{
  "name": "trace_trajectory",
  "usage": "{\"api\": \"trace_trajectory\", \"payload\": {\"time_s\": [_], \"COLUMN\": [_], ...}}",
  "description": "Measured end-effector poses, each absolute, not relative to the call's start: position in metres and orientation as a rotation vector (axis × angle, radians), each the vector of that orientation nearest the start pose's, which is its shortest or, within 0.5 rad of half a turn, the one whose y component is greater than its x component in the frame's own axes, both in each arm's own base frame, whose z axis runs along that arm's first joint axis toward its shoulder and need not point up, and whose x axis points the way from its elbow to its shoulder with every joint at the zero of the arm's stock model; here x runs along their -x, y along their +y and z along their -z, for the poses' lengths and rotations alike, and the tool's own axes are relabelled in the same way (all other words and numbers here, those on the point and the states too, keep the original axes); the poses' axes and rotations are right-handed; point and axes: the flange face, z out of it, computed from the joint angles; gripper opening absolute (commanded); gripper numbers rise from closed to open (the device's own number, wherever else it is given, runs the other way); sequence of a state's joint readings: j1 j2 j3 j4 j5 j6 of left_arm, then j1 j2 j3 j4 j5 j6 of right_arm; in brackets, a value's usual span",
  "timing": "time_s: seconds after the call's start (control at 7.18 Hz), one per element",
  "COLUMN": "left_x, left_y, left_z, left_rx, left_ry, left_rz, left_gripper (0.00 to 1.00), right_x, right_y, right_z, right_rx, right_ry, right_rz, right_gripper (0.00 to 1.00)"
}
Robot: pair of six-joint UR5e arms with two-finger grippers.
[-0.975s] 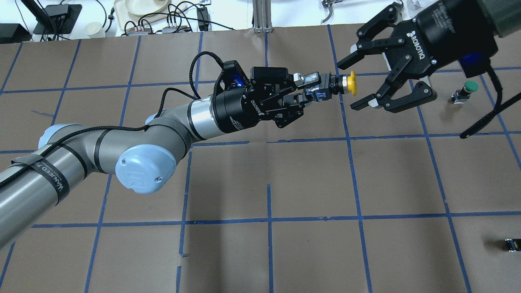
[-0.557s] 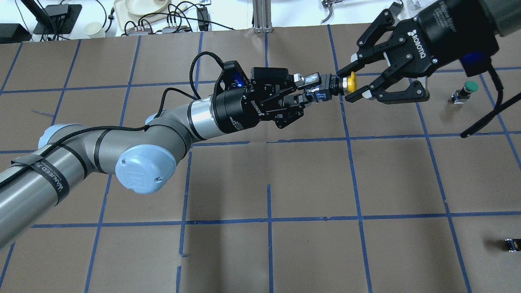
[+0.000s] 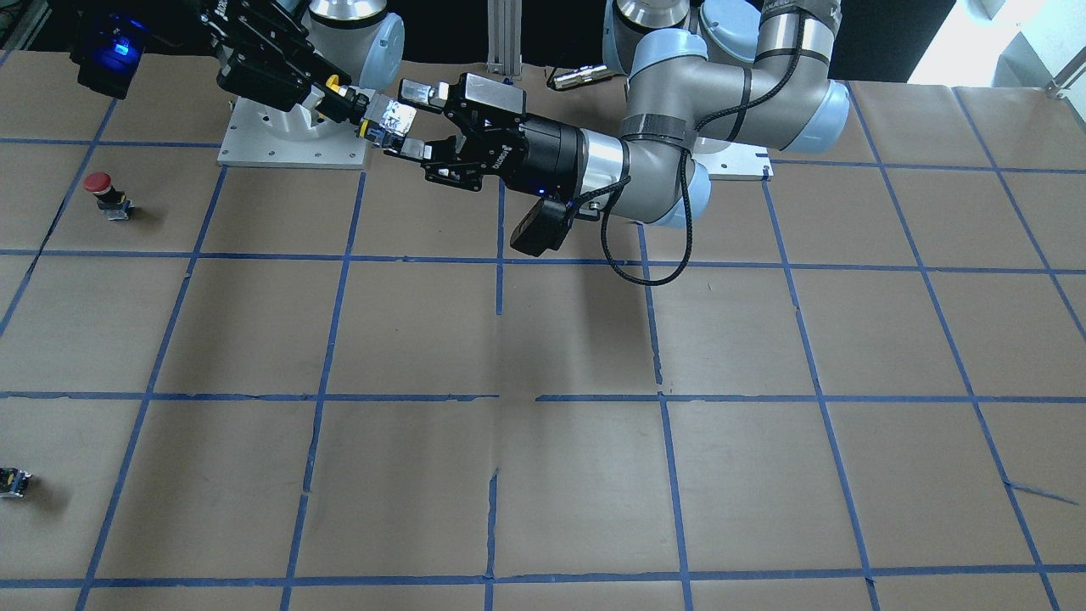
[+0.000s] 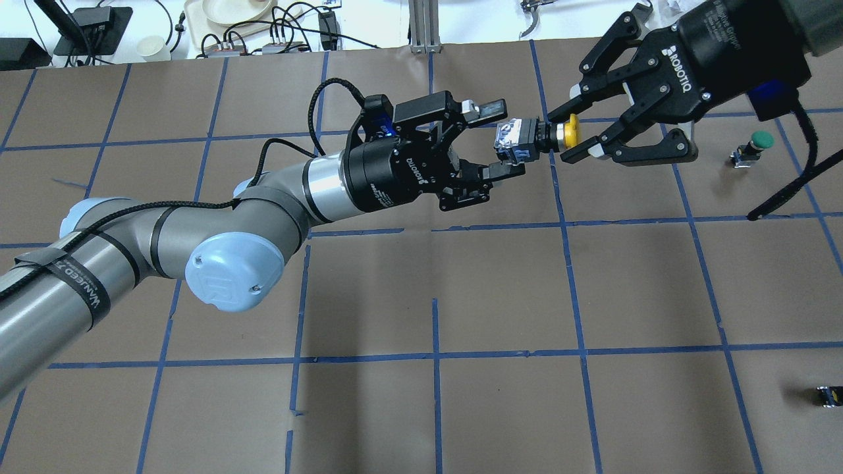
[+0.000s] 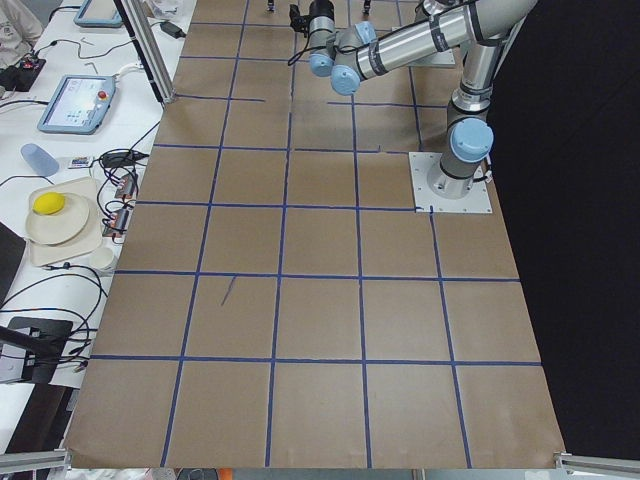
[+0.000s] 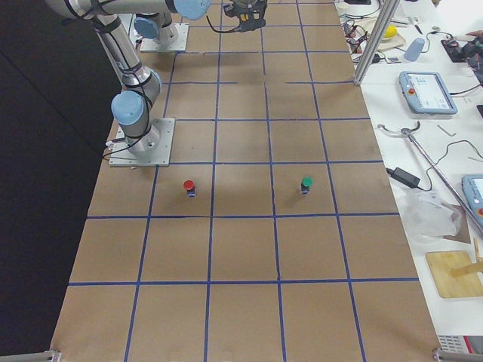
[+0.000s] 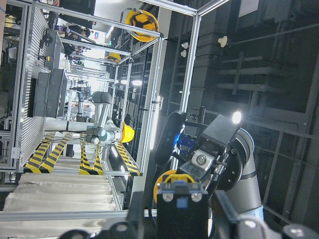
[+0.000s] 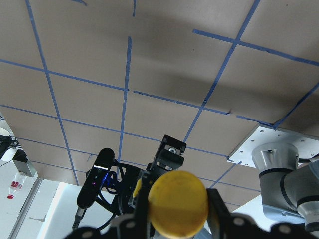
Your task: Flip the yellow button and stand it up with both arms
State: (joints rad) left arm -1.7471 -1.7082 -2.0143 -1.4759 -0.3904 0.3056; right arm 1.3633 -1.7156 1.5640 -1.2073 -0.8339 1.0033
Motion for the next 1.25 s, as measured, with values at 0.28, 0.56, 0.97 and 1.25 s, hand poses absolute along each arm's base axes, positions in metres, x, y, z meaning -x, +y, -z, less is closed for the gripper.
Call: {"api": "trace_trajectory", "payload": {"time_s": [0.28,0.56,0.97,1.25], "left_x": [0.312,0.318,0.319,0.317], "left_y": [-0.451,-0.474,-0.499,-0.497], "left_z": [-0.379,-0.427,-0.486,-0.495], "left_rx": [-0.110,-0.067,-0.228,-0.294], "left_ry": [-1.290,-1.623,-1.891,-2.014], "left_rz": [0.278,0.328,0.162,0.034], "left_gripper": [1.00,1.00,1.00,0.99], "right_x": [-0.102,-0.081,-0.060,-0.053], "right_y": [-0.444,-0.443,-0.438,-0.437], "right_z": [-0.546,-0.537,-0.529,-0.529], "right_rx": [-1.334,-1.033,-0.777,-0.690], "right_ry": [2.177,2.496,2.809,2.898], "right_rz": [-0.444,-0.277,-0.210,-0.188], "right_gripper": [0.10,0.08,0.07,0.07]}}
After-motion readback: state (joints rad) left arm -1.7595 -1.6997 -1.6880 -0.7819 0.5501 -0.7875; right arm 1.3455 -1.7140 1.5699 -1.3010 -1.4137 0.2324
